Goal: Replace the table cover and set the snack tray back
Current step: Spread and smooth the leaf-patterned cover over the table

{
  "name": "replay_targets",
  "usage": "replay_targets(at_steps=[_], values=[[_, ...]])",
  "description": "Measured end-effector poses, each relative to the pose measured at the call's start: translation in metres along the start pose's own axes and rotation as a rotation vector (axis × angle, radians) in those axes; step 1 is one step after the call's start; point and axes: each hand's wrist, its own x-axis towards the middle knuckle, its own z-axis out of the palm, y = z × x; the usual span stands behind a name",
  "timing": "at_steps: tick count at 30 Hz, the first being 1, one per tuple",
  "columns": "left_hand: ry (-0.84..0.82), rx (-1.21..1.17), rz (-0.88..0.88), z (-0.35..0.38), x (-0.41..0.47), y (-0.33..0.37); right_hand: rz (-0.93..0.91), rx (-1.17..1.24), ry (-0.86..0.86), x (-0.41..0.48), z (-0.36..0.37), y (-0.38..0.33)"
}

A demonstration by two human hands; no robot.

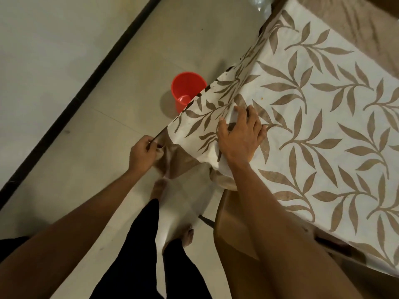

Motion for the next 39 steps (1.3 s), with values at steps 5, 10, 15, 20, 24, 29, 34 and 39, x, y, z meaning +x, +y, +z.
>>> replay_targets(at_steps=[5,10,15,20,24,29,34,39], values=[[-0.177,0.034,0.194,-0.034,-0.036,0.082,-0.017,0.032,-0.169,-0.004,-0.014,-0.001],[-0.277,0.154,0.487,-0.039,-0.075,0.166,0.095,0.46,-0.375,0.003,-0.053,-0.006],[-0.319,0.178,0.519,-0.027,-0.108,0.193,0.242,0.714,-0.487,-0.034,-0.076,-0.022],[-0.386,0.002,0.399,-0.015,-0.134,0.183,0.466,0.931,-0.516,-0.048,-0.078,-0.018],[-0.416,0.004,0.45,-0.017,-0.135,0.19,0.57,1.016,-0.71,-0.057,-0.095,-0.014],[-0.517,-0.215,0.394,-0.027,-0.13,0.225,0.606,1.194,-0.667,-0.047,-0.109,0.001],[-0.387,-0.273,0.285,-0.01,-0.108,0.24,0.652,1.458,-0.417,-0.012,-0.162,0.042],[-0.332,0.311,0.65,0.022,-0.097,0.231,0.659,1.303,0.12,0.046,-0.235,0.13]])
